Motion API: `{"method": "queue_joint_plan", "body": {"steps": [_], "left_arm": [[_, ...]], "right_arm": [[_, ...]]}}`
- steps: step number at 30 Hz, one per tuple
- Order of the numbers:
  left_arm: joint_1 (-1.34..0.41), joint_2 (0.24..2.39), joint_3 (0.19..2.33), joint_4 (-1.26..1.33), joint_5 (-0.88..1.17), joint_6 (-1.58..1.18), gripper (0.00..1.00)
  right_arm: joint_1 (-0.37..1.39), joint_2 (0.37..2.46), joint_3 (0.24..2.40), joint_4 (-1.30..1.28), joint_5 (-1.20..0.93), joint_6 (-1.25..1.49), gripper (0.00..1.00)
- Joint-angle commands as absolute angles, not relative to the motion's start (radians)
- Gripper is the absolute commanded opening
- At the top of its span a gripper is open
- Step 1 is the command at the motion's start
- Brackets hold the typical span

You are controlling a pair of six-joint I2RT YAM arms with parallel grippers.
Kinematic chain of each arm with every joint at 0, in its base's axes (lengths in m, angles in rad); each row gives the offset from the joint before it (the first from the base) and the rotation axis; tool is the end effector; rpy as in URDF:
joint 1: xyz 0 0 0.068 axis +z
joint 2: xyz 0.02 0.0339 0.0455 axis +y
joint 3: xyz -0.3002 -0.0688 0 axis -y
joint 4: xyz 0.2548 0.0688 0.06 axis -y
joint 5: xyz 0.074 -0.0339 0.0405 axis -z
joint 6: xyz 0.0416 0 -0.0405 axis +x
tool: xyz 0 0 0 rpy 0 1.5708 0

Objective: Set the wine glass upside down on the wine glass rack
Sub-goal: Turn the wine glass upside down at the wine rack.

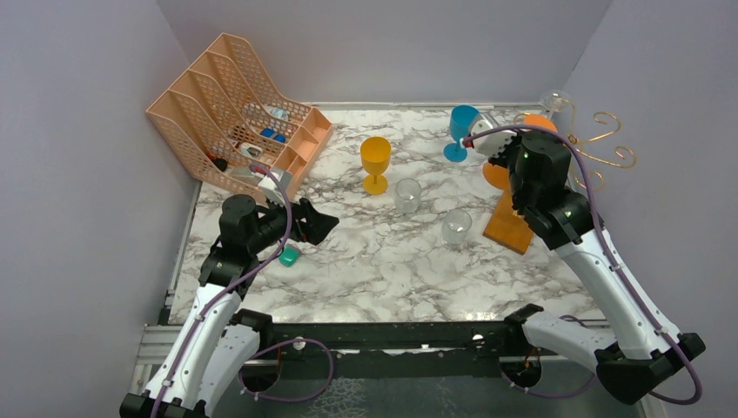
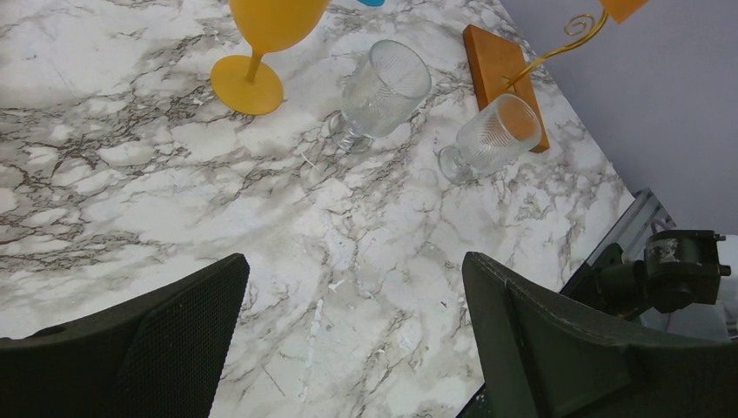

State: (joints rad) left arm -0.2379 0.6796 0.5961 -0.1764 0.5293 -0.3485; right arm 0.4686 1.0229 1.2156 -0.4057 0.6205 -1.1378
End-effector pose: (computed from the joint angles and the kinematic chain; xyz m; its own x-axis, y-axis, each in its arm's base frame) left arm 0.1424 -0.0561 0.3125 -0.4661 -0.1903 -0.8640 0.5516 0.7010 -0.4520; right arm 0.1962 0.0722 0.4546 -0.2059 -0.9319 -0.2985 -0.1126 0.3256 -0.9388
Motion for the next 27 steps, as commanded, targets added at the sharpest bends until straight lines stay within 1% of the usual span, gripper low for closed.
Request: {"method": "queue_joint_plan", "body": {"steps": [1, 12, 27], "left_arm": [[-0.241, 0.665, 0.605, -0.186, 0.508, -0.33, 0.99], [-0.24, 0.666, 0.606, -0.186, 0.51, -0.331, 0.99], [-0.25, 0.665, 0.607, -0.186, 0.506, -0.328, 0.99]], "right_arm": [[0.452, 1.02, 1.227, -0.399, 0.656, -1.152, 0.01], [0.421, 1.051, 1.231, -0.372, 0.667, -1.153, 0.01], [0.401, 1.134, 1.304, -0.326, 0.634, -1.172, 0.01]]}}
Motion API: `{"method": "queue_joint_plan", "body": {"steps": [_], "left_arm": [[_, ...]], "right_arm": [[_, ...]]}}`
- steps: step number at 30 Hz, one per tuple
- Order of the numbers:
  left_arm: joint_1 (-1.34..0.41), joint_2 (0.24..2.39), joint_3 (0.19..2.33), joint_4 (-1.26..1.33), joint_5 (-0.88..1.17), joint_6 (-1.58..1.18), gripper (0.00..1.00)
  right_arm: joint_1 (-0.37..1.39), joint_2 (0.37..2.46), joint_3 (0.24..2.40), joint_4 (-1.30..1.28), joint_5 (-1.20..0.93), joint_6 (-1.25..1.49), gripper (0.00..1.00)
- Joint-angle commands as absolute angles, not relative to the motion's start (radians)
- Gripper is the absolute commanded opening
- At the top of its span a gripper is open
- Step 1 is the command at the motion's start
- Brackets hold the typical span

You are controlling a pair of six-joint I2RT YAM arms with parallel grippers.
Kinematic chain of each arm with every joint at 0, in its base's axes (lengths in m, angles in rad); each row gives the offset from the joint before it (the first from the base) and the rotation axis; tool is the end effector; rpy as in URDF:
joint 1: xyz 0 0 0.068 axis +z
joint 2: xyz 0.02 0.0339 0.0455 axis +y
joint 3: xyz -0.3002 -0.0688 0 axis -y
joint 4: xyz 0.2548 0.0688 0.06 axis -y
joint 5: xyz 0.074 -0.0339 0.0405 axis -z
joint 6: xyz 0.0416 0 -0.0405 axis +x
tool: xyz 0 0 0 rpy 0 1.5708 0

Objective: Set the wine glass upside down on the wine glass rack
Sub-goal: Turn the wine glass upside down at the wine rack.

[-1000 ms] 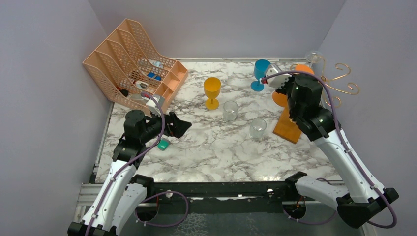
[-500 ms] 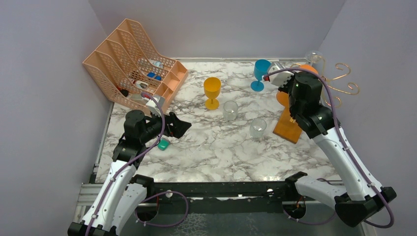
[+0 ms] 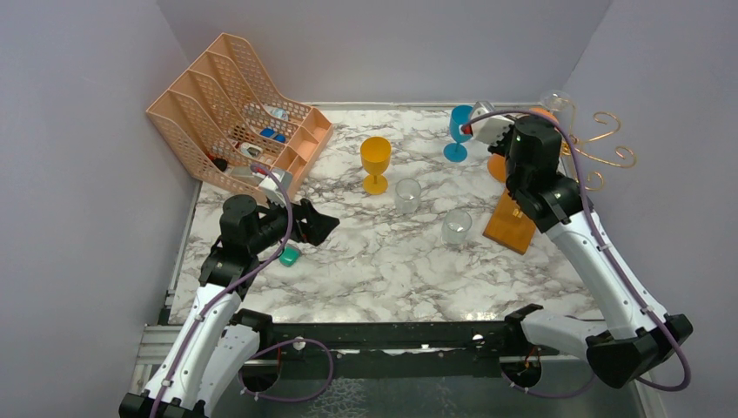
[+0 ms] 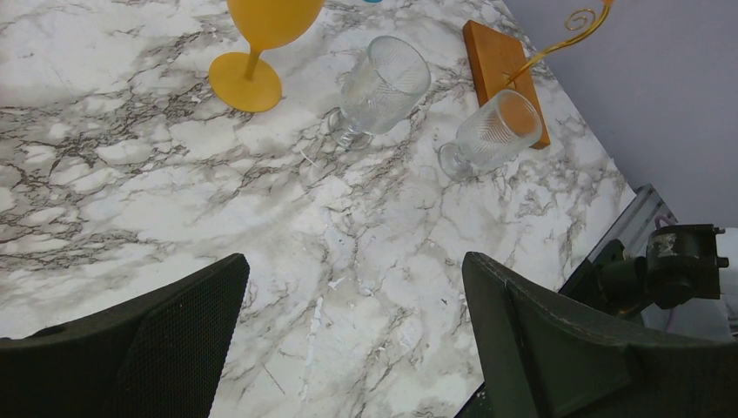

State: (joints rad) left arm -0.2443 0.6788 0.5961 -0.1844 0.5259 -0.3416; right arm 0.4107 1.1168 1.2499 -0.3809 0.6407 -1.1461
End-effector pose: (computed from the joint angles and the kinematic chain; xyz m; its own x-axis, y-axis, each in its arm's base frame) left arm 0.1418 -0.0569 0.3117 -0.4688 -0.1817 -0.8644 0.5540 0.7017 -0.4480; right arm 0.2272 0.0718 0.4502 -0.2851 -0.9209 -0.2659 -0.1179 0.3090 -0.9437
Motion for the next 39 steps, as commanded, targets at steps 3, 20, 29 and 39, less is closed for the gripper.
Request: {"method": "queue_joint_plan", "body": {"steps": [3, 20, 29, 39], "left_arm": [[-0.253, 0.664, 0.607, -0.186, 0.504, -0.326, 0.99], [-0.256, 0.66, 0.607, -0.187, 0.5, -0.324, 0.99], [-0.255, 0.66, 0.606, -0.186, 0.5, -0.324, 0.99], [-0.256, 0.663, 0.605, -0.186, 0.499, -0.325, 0.99]], "right_arm": [[0.397, 1.15, 1.314, -0.319, 0.619, -1.178, 0.01], [0.391, 1.198, 1.364, -0.326, 0.552, -1.167, 0.01], [0.391, 1.197, 1.371, -0.355, 0.5, -1.144, 0.01], [0.391, 1.179, 1.364, -0.36, 0.441, -1.146, 0.01]]}}
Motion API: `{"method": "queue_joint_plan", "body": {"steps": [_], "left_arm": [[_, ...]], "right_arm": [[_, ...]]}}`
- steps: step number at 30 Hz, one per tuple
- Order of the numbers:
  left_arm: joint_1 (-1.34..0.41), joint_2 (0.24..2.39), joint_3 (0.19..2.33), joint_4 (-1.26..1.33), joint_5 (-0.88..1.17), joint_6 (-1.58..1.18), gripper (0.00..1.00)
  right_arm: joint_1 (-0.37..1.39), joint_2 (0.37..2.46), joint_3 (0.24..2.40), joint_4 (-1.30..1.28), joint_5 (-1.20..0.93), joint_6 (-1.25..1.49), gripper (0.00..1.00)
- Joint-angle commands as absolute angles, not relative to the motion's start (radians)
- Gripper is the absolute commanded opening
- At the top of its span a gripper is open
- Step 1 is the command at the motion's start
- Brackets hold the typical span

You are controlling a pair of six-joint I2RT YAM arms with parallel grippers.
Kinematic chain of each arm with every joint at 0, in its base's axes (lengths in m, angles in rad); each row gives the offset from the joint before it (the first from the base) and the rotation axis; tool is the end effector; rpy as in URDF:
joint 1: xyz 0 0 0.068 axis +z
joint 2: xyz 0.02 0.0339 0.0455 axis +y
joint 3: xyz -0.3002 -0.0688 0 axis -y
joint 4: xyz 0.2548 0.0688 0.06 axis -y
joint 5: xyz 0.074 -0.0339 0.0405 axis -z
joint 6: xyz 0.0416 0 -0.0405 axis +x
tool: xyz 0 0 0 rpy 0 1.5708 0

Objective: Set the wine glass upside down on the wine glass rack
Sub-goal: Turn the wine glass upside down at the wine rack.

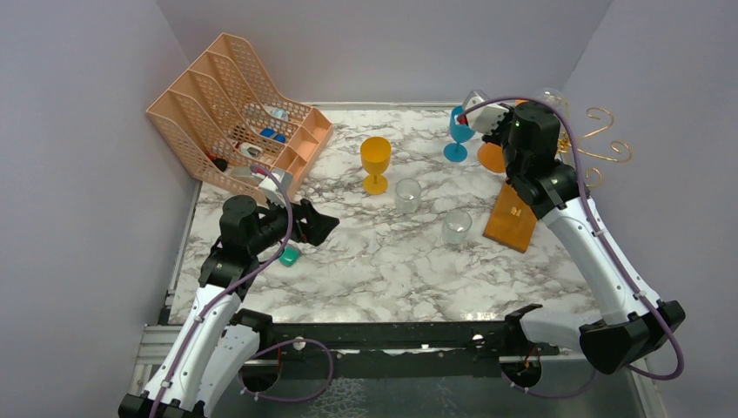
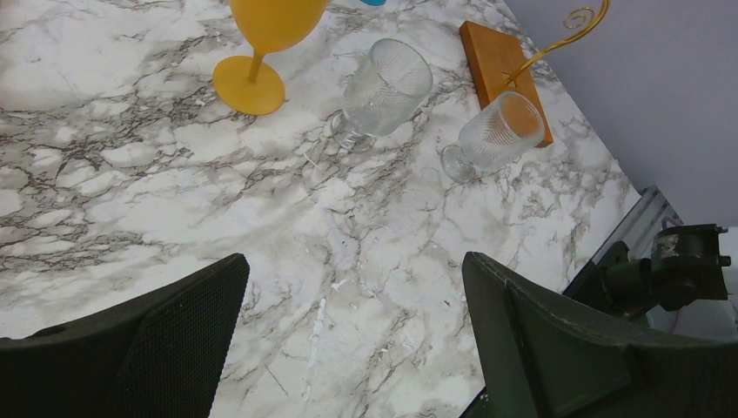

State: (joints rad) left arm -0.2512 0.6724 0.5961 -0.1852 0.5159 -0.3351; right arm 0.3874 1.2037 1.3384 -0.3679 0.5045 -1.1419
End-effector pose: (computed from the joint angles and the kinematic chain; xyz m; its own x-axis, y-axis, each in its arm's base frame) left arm 0.1404 -0.0572 0.3124 -0.4594 -0.1774 -0.8703 0.5578 0.7050 -0.4381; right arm 0.2521 0.0812 0.4619 -0.1842 -0.9350 -0.3030 -0.1510 0.3316 -0.9313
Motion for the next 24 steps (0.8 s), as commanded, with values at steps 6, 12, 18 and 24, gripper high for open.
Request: {"method": "queue_joint_plan", "body": {"steps": [6, 12, 18, 24], "left_arm": [[-0.255, 0.661, 0.604, -0.186, 0.5, -0.327, 0.99], [-0.256, 0.658, 0.605, -0.188, 0.501, -0.325, 0.99], [-0.257, 0.655, 0.606, -0.188, 0.5, -0.325, 0.99], [-0.258, 0.653, 0.606, -0.19, 0.497, -0.324, 0.99]], "right_arm": [[0.391, 1.199, 1.378, -0.353, 0.437, -1.152, 0.01], [0.391, 1.209, 1.382, -0.339, 0.459, -1.161, 0.01], [0.391, 1.225, 1.392, -0.314, 0.525, -1.178, 0.01], [0.391, 1.233, 1.403, -0.329, 0.478, -1.16, 0.01]]}}
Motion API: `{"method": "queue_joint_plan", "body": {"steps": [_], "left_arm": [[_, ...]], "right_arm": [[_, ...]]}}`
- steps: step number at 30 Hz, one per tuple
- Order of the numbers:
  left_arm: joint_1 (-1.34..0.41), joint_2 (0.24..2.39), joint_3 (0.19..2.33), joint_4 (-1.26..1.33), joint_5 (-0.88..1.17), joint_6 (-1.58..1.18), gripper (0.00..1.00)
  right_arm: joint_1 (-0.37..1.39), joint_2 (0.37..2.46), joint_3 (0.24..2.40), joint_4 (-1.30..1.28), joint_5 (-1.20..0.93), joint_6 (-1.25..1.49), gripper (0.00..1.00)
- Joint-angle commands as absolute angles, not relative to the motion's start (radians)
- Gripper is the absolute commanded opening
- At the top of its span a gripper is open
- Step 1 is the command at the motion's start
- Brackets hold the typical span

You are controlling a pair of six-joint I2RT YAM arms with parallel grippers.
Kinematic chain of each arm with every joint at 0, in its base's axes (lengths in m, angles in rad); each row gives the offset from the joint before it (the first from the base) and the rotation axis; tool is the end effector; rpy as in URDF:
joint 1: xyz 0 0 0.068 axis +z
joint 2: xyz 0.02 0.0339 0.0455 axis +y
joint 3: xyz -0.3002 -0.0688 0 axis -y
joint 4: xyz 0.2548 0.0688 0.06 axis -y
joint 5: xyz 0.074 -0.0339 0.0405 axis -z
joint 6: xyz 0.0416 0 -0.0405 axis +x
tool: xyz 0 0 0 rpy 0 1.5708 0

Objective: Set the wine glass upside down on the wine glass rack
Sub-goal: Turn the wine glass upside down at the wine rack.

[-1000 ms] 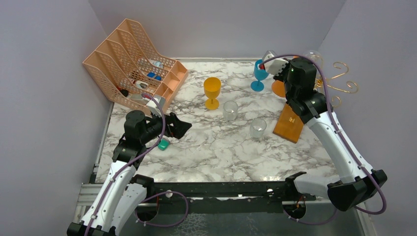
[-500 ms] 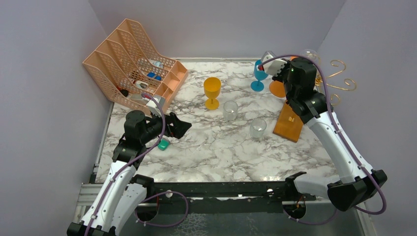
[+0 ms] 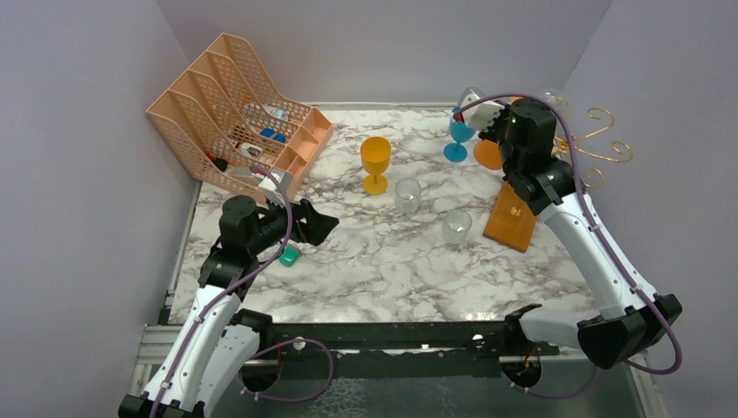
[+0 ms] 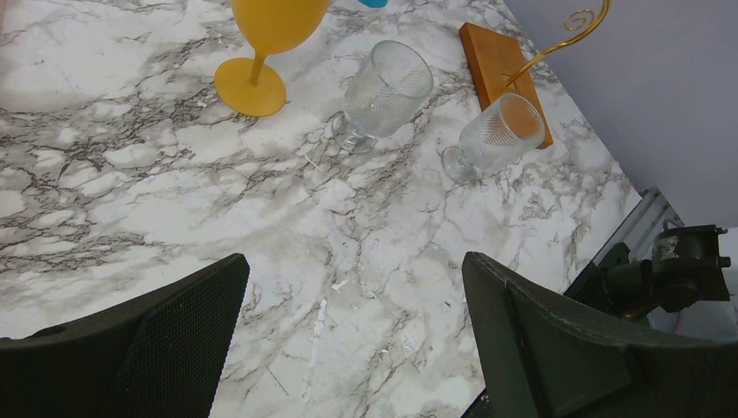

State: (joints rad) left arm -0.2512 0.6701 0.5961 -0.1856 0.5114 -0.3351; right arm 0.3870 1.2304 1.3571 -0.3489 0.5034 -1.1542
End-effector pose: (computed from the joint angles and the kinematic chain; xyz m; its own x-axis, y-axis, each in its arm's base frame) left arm 0.1401 -0.0570 0.3126 -0.4568 -0.1789 -0.8714 0.5556 0.7077 -0.4365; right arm 0.2601 0.0843 0.4639 -0.1787 -0.9378 -0.2975 -0.1441 0.3240 -0.9350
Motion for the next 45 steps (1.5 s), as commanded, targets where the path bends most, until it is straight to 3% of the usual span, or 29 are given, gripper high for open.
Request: {"method": "queue_joint_plan", "body": {"steps": [1, 17, 26, 45], "left_arm": [[-0.258, 0.653, 0.606, -0.19, 0.498, -0.324, 0.99], [-0.259, 0.661, 0.606, -0.188, 0.496, -0.325, 0.99], [-0.258, 0.665, 0.606, -0.187, 0.496, -0.327, 0.99], [-0.259, 0.671, 0.604, -0.186, 0.492, -0.328, 0.99]], "right_arm": [[0.39, 1.23, 1.404, -0.336, 0.466, -1.154, 0.01], [0.391, 1.164, 1.381, -0.465, 0.486, -1.055, 0.01], [0.392, 1.134, 1.355, -0.476, 0.479, -1.029, 0.17], [0.392, 1.105, 1.384, -0.598, 0.428, -0.879, 0.33]]}}
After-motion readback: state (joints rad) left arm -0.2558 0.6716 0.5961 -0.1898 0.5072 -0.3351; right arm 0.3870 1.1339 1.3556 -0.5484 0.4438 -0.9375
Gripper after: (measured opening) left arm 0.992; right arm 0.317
